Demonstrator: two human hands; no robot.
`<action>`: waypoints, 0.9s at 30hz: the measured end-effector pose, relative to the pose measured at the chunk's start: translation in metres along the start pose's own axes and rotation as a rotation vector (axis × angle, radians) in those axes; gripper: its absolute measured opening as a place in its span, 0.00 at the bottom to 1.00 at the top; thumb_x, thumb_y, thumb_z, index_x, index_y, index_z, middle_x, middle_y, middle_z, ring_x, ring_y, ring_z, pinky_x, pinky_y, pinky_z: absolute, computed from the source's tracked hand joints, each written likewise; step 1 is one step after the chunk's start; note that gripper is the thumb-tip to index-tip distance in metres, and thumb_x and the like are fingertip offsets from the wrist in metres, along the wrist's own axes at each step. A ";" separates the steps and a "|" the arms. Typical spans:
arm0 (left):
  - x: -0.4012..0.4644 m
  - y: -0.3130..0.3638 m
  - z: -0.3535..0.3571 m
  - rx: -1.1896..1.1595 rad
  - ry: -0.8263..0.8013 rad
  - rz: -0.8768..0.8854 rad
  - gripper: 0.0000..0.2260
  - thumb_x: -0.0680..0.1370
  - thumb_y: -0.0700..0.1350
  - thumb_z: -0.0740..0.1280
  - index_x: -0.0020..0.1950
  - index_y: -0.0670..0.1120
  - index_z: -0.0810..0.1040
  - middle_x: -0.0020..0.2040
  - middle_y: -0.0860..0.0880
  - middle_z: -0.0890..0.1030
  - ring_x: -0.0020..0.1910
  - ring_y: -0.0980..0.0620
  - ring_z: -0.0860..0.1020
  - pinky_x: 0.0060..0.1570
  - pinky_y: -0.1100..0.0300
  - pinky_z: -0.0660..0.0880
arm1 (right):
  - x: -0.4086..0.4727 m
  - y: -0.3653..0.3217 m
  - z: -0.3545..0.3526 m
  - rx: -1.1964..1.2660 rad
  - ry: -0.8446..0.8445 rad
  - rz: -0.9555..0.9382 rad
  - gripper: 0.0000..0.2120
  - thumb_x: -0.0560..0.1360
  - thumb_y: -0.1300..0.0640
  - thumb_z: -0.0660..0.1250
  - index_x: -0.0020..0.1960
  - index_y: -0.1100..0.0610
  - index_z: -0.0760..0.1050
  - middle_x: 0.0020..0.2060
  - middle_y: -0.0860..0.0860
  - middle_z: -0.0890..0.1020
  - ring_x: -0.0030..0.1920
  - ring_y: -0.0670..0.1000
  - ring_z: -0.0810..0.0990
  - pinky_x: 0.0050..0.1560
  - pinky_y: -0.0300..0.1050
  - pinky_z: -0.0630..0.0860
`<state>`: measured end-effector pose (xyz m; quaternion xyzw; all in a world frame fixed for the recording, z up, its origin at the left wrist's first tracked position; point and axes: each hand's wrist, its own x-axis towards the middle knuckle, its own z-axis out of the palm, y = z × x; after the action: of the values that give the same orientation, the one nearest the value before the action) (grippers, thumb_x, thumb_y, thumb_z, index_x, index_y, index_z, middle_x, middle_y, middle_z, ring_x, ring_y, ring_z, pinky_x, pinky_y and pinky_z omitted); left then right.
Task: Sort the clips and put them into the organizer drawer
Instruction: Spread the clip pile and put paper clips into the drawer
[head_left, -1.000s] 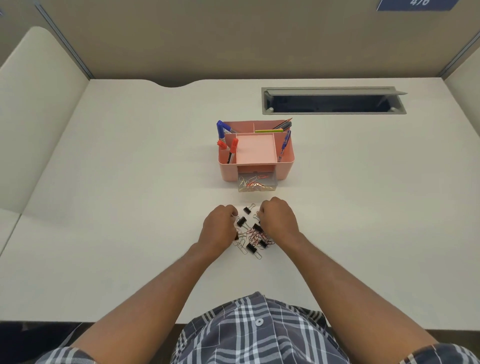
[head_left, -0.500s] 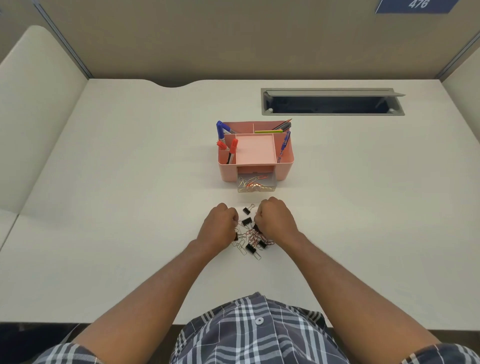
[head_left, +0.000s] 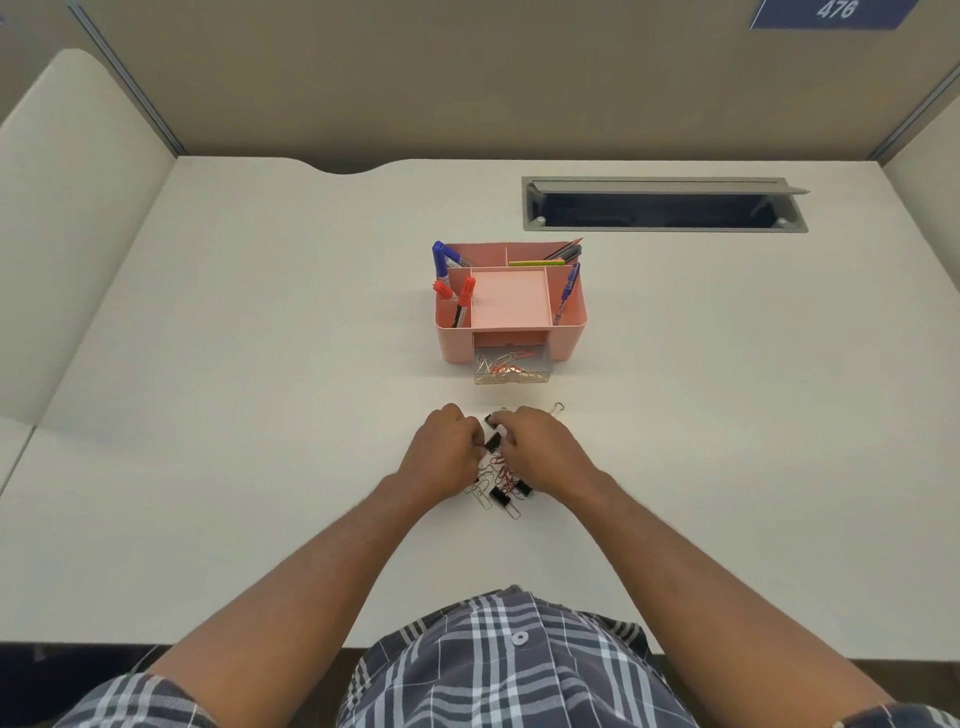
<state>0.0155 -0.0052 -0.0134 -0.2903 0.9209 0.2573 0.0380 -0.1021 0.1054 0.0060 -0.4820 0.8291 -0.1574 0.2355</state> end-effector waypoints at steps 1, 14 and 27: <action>0.001 0.000 -0.001 0.007 -0.011 0.005 0.05 0.76 0.45 0.68 0.51 0.47 0.80 0.50 0.45 0.75 0.51 0.45 0.74 0.46 0.54 0.73 | 0.000 -0.001 0.002 -0.052 -0.014 -0.041 0.14 0.77 0.60 0.59 0.59 0.54 0.77 0.47 0.56 0.78 0.50 0.57 0.76 0.43 0.49 0.73; 0.001 0.000 -0.001 -0.011 0.007 0.011 0.06 0.75 0.43 0.63 0.45 0.45 0.79 0.45 0.45 0.76 0.46 0.43 0.75 0.45 0.49 0.75 | 0.003 0.007 0.003 -0.064 0.002 0.013 0.10 0.75 0.61 0.59 0.51 0.57 0.78 0.48 0.54 0.79 0.52 0.56 0.76 0.47 0.49 0.74; -0.002 0.010 0.012 0.019 0.025 -0.044 0.15 0.76 0.51 0.69 0.62 0.52 0.76 0.55 0.47 0.75 0.56 0.45 0.73 0.54 0.52 0.70 | 0.002 0.007 -0.001 -0.126 -0.037 0.055 0.11 0.75 0.64 0.60 0.54 0.59 0.77 0.49 0.56 0.79 0.51 0.57 0.76 0.44 0.49 0.72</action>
<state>0.0106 0.0088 -0.0191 -0.3132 0.9171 0.2443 0.0349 -0.1085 0.1069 0.0033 -0.4756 0.8459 -0.0893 0.2243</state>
